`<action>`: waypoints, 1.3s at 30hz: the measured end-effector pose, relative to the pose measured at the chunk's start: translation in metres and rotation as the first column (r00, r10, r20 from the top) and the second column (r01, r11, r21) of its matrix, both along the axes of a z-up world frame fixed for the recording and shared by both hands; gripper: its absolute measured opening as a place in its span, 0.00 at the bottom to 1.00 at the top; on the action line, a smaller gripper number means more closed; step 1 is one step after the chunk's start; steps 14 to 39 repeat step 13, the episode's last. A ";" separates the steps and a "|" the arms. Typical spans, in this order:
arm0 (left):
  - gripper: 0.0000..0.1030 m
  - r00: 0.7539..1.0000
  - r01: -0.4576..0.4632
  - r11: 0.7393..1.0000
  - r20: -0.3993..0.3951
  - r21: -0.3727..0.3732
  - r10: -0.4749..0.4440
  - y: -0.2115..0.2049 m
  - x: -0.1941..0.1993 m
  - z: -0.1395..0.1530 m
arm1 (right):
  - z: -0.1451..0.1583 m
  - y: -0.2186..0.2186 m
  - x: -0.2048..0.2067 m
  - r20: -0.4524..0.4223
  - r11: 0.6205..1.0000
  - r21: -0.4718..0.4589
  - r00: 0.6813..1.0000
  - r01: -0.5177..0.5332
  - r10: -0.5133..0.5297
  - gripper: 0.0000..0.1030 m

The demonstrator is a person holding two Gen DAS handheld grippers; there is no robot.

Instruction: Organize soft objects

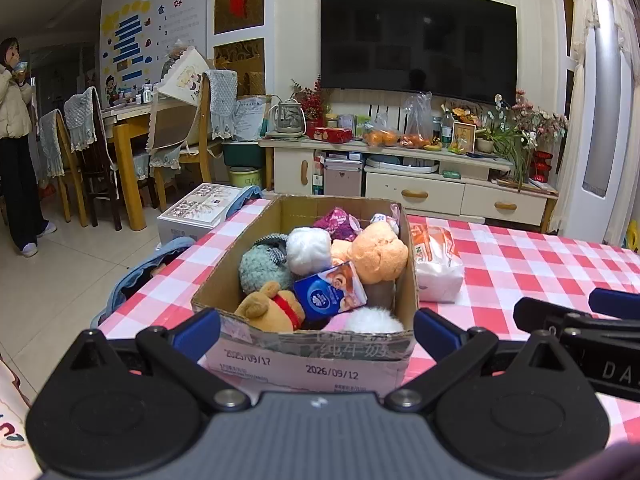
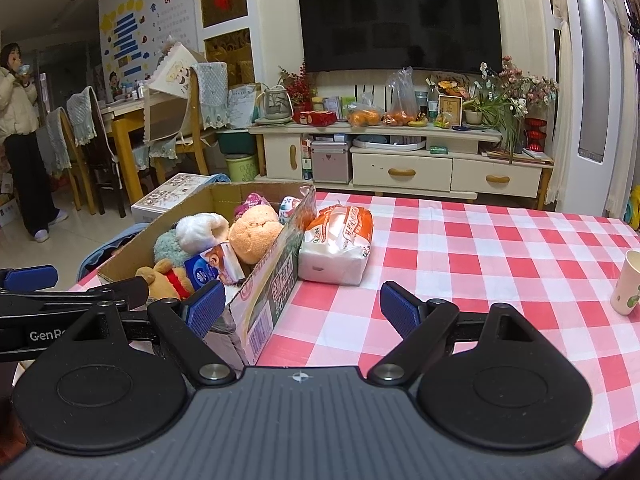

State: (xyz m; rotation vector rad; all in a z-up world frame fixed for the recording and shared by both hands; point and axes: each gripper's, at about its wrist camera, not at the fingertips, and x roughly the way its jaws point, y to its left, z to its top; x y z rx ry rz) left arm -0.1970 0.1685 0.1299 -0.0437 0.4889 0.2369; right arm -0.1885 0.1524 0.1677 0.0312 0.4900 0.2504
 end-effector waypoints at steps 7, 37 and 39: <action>0.99 1.000 0.015 1.000 -0.002 0.021 -0.015 -0.004 0.004 -0.006 | -0.007 -0.004 -0.002 -0.003 1.000 0.012 1.000 0.005 -0.005 1.00; 0.99 0.999 0.033 0.999 -0.026 0.023 -0.032 -0.017 0.014 -0.012 | -0.016 -0.021 0.000 -0.009 0.998 0.050 1.000 0.028 -0.028 1.00; 0.99 0.999 0.033 0.999 -0.026 0.023 -0.032 -0.017 0.014 -0.012 | -0.016 -0.021 0.000 -0.009 0.998 0.050 1.000 0.028 -0.028 1.00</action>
